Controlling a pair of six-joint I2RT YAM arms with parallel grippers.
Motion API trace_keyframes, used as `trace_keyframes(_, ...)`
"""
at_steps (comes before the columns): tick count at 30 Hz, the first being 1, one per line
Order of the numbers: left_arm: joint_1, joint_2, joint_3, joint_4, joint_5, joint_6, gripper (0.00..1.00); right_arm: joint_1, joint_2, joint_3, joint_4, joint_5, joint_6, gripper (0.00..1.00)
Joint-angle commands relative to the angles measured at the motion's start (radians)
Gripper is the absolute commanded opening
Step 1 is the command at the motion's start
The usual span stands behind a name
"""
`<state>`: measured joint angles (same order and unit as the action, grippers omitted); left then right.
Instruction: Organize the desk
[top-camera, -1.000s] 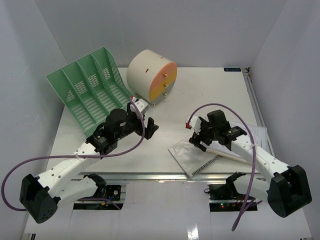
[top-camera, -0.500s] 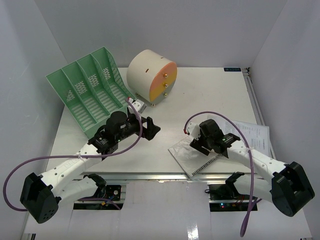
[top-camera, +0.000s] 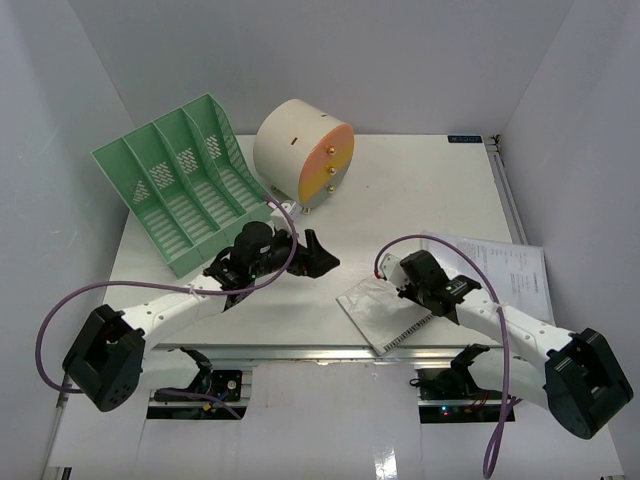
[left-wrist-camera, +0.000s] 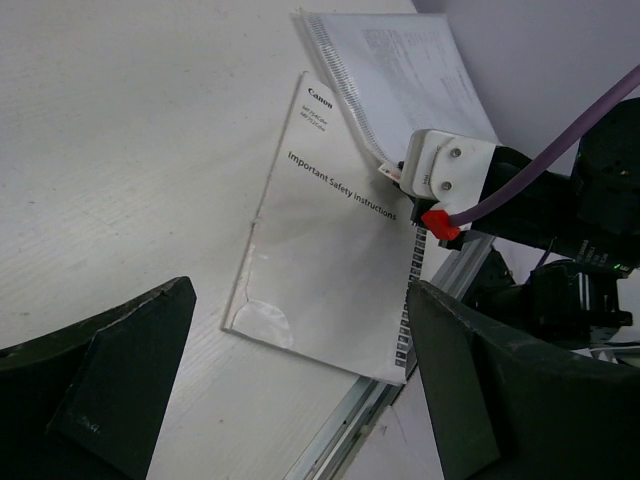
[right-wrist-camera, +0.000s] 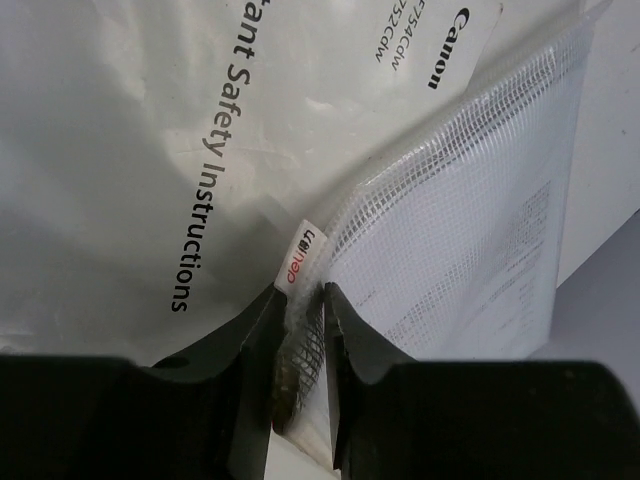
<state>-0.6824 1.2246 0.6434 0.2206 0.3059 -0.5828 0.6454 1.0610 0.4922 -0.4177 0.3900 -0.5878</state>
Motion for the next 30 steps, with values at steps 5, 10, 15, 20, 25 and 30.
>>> trace_keyframes(5, 0.003, 0.088, 0.030, 0.227, 0.131, -0.200, 0.98, 0.007, -0.060, 0.082, -0.094, -0.069, 0.009, 0.08)
trace_keyframes(10, -0.001, 0.224, 0.097, 0.327, 0.185, -0.316, 0.98, 0.005, -0.141, 0.250, -0.140, -0.222, 0.000, 0.08)
trace_keyframes(15, -0.023, 0.345, 0.199, 0.332, 0.159, -0.402, 0.98, -0.004, -0.159, 0.395, -0.163, -0.332, -0.005, 0.08)
trace_keyframes(20, -0.051, 0.438, 0.314, 0.250, 0.115, -0.425, 0.98, -0.006, -0.161, 0.445, -0.159, -0.406, -0.014, 0.08)
trace_keyframes(25, -0.073, 0.510, 0.427, 0.158, 0.064, -0.451, 0.98, -0.008, -0.174, 0.430, -0.135, -0.485, -0.007, 0.08)
trace_keyframes(30, -0.083, 0.550, 0.478, 0.126, 0.062, -0.471, 0.98, -0.009, -0.187, 0.407, -0.106, -0.512, 0.000, 0.08)
